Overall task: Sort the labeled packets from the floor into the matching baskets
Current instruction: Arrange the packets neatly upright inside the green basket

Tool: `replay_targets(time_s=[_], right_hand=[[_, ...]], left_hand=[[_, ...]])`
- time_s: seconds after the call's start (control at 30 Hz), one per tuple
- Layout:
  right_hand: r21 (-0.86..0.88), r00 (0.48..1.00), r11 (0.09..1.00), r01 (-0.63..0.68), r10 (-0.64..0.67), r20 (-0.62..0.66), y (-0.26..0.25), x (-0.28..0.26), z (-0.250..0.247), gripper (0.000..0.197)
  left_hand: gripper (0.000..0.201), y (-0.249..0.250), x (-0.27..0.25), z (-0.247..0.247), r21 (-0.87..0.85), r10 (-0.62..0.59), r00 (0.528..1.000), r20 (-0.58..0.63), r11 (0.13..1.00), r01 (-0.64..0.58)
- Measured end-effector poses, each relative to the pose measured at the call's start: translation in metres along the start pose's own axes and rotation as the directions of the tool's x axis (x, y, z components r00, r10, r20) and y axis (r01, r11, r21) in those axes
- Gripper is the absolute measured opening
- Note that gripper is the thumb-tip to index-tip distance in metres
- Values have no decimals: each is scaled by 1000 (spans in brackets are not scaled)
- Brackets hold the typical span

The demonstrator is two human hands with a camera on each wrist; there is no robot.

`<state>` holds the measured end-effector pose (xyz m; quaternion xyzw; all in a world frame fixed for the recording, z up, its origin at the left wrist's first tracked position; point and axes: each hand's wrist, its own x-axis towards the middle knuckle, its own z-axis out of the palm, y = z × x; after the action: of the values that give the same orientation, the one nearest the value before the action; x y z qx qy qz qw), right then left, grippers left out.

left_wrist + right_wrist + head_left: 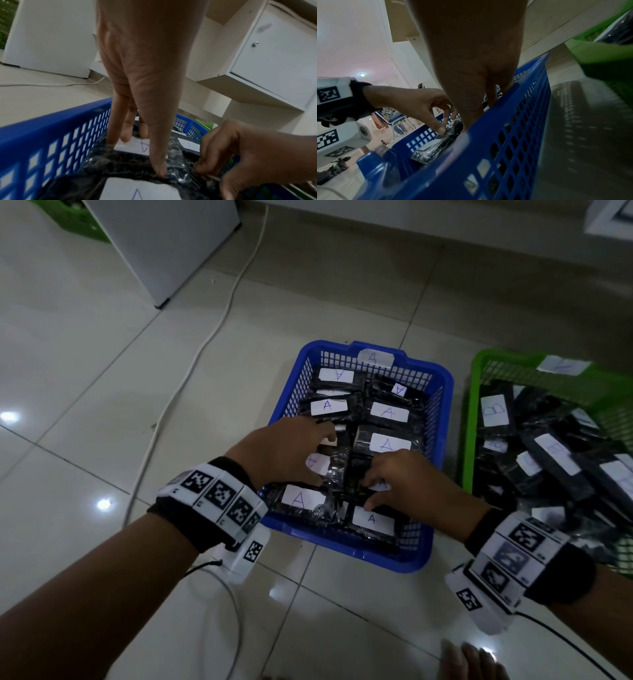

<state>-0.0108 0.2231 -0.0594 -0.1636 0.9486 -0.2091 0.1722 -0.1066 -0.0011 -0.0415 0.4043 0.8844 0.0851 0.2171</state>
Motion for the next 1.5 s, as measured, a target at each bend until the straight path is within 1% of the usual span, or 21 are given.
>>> replay_targets(time_s=[0.07, 0.1, 0.13, 0.2, 0.3, 0.37, 0.43, 0.5, 0.63, 0.7, 0.83, 0.9, 0.97, 1.07, 1.13, 1.2, 1.27, 1.3, 1.37, 1.43, 1.5], right_hand=[[18, 1000, 1000, -3, 4, -19, 0, -1, 1, 41], [24, 1000, 1000, -5, 6, -25, 0, -1, 1, 41], [30, 1000, 1000, -6, 7, -29, 1, -1, 1, 41], [44, 999, 999, -17, 19, -38, 0, -2, -4, 42], [63, 995, 998, -23, 29, -90, -2, -7, -18, 42], [90, 991, 995, -46, 56, -120, -4, -13, -31, 43], [77, 985, 994, -82, 93, -145, -3, -20, -45, 38], [3, 978, 993, -120, 118, -169, -1, -29, -61, 30], [-91, 952, 965, -245, 223, -208, 9, -66, -103, 17], [-117, 932, 946, -304, 270, -240, 18, -92, -123, 16], [-75, 848, 894, -441, 388, -361, 56, -140, -137, 14], [-17, 821, 876, -482, 445, -357, 79, -159, -136, 17], [34, 804, 864, -502, 481, -350, 106, -181, -133, 20], [70, 813, 869, -489, 484, -324, 146, -202, -126, 20], [136, 808, 883, -449, 467, -359, 171, -206, -126, 18], [197, 802, 887, -417, 461, -381, 194, -198, -126, 17], [258, 810, 885, -386, 460, -365, 214, -185, -129, 16], [291, 820, 883, -370, 457, -345, 221, -178, -130, 16], [339, 832, 874, -349, 456, -317, 235, -166, -132, 17], [330, 844, 875, -354, 451, -289, 247, -158, -136, 19], [270, 860, 887, -375, 442, -256, 252, -152, -145, 17]], left_hand=[[68, 1, 0, 0, 17, -20, 1000, 19, 1000, 20], [65, 0, -1, -5, -12, -27, 1000, 6, 1000, 27], [59, -1, -2, -13, -47, -39, 999, -29, 998, 38], [40, -4, -5, -32, -78, -86, 982, -165, 994, 74], [17, -10, -9, -56, -144, -188, 900, -394, 979, 142], [10, -8, -6, -65, -173, -220, 865, -451, 972, 157], [9, -2, 4, -69, -129, -207, 872, -444, 978, 166], [10, 10, 23, -71, -87, -189, 876, -443, 982, 168], [19, 49, 72, -82, -170, -224, 823, -522, 973, 157], [23, 77, 94, -90, -204, -219, 825, -521, 971, 128], [22, 138, 138, -106, -142, -142, 820, -554, 987, 74], [21, 157, 154, -108, -101, -98, 833, -544, 994, 52], [20, 180, 171, -107, -6, -11, 862, -507, 1000, 10], [20, 210, 193, -105, 184, 107, 901, -420, 982, -31], [21, 225, 207, -99, 361, 193, 914, -358, 931, -55], [24, 238, 217, -94, 522, 251, 937, -243, 848, -91], [25, 245, 227, -90, 576, 242, 966, -87, 804, -150], [24, 247, 232, -90, 558, 209, 978, -7, 813, -169], [26, 247, 245, -93, 488, 152, 980, 128, 851, -196], [28, 244, 256, -95, 420, 73, 985, 158, 898, -134], [26, 236, 261, -94, 394, -1, 997, 82, 919, -32]])
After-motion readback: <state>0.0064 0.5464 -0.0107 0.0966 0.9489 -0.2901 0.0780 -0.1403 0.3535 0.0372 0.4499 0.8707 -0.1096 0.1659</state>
